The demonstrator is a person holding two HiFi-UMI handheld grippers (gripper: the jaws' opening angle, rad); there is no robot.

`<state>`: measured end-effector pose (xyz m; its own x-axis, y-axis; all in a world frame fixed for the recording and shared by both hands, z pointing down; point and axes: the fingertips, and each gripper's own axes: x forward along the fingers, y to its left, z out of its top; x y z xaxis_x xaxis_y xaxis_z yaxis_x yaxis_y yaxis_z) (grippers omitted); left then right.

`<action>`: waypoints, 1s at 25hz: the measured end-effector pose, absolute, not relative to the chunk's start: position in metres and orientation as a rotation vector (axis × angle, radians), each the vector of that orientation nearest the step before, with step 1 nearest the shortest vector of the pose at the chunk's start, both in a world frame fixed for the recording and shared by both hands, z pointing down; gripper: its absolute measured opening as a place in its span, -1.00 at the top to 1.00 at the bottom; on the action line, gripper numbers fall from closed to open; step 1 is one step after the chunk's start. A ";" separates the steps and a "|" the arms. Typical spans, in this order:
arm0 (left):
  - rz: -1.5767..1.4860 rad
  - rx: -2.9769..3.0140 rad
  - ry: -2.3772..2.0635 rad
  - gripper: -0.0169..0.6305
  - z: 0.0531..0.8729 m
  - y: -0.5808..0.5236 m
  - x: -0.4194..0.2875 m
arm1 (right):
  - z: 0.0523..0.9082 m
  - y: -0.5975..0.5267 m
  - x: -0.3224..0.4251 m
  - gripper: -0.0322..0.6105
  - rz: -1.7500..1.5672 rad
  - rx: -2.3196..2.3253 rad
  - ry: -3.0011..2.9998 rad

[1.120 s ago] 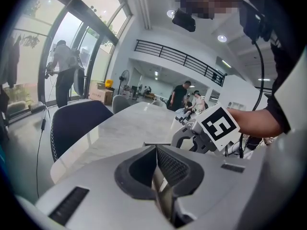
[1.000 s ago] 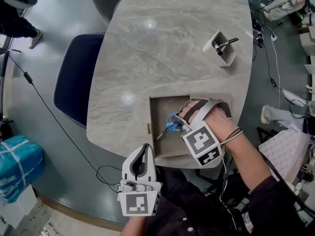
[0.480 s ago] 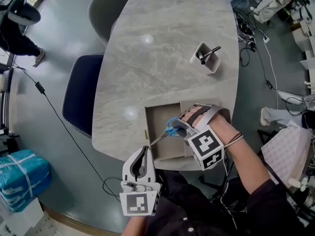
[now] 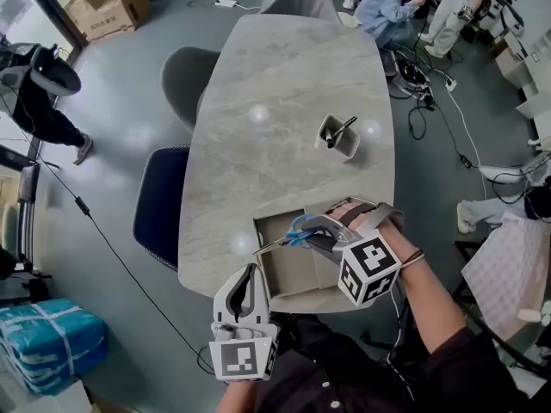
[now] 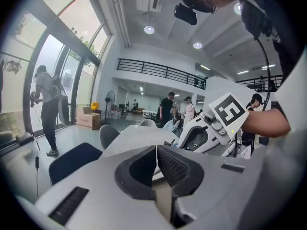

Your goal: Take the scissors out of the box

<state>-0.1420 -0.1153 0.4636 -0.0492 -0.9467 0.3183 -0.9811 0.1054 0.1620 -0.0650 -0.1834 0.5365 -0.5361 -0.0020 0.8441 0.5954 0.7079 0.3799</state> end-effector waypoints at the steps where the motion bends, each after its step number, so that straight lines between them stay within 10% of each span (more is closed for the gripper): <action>1: 0.136 1.911 -2.058 0.90 0.455 -0.118 -0.143 | 0.526 -0.187 -0.066 0.66 -0.823 -0.412 -2.036; 25: 0.030 2.223 -2.141 0.90 0.314 -0.147 -0.121 | 0.339 -0.202 -0.028 0.66 -0.206 0.435 -2.791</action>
